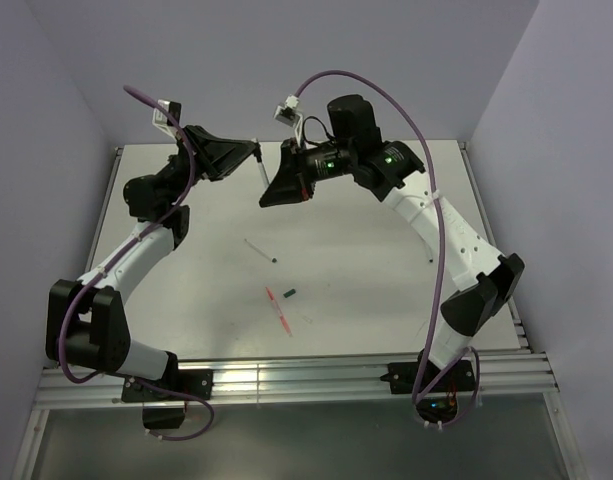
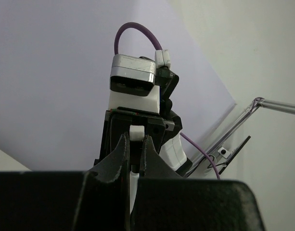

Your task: Insert the pens into the pen caps

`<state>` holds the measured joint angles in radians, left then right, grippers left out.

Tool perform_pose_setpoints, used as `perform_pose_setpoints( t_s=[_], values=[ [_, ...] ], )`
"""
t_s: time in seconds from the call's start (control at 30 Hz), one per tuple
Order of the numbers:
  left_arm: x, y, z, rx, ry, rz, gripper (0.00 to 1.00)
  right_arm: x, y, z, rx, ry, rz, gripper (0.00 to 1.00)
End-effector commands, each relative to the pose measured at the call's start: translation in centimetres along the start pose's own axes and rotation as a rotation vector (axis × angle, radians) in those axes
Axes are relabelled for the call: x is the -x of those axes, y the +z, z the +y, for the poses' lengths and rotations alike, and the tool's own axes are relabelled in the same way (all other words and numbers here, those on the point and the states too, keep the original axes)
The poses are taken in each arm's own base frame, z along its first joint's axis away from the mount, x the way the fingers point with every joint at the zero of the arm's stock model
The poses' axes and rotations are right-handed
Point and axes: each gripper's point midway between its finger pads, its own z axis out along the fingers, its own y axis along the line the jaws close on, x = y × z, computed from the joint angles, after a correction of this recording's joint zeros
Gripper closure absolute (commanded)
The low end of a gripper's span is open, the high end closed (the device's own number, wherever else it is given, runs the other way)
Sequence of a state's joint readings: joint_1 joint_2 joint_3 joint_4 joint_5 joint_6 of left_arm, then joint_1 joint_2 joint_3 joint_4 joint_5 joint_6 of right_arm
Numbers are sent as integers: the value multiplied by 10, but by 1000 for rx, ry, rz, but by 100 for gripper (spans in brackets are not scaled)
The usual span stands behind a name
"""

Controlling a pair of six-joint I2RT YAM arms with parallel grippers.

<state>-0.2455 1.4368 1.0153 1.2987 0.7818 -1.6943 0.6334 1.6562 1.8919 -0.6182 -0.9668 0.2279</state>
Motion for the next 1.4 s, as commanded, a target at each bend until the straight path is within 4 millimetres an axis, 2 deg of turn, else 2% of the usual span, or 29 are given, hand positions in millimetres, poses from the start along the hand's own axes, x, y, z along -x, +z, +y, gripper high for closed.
perform_pose_setpoints(
  t_s=[0.0,0.17,0.23,0.27,0.43,0.63,0.93,1.37],
  values=[
    [-56,-24,-88,-402,499,147,100,58,-14,18,20,-147,-148,100],
    [-69,-29,-84,-402,590,202,100,70,-12,25,69,-176,-177,100],
    [-74,-31,-83,-403,619,225,100,68,-12,29,88,-170,-188,100],
    [-76,-31,-83,-406,640,233,100,73,-15,35,101,-202,-212,100],
    [-84,-35,-79,-400,677,308,100,69,-17,35,101,-240,-209,100],
    [-89,-36,-80,-394,636,337,100,65,-23,39,83,-295,-218,100],
    [-113,-42,-71,-387,574,392,100,84,-28,41,45,-334,-265,100],
    [-133,-58,-54,-358,543,427,100,104,-41,48,30,-364,-314,100]
  ],
)
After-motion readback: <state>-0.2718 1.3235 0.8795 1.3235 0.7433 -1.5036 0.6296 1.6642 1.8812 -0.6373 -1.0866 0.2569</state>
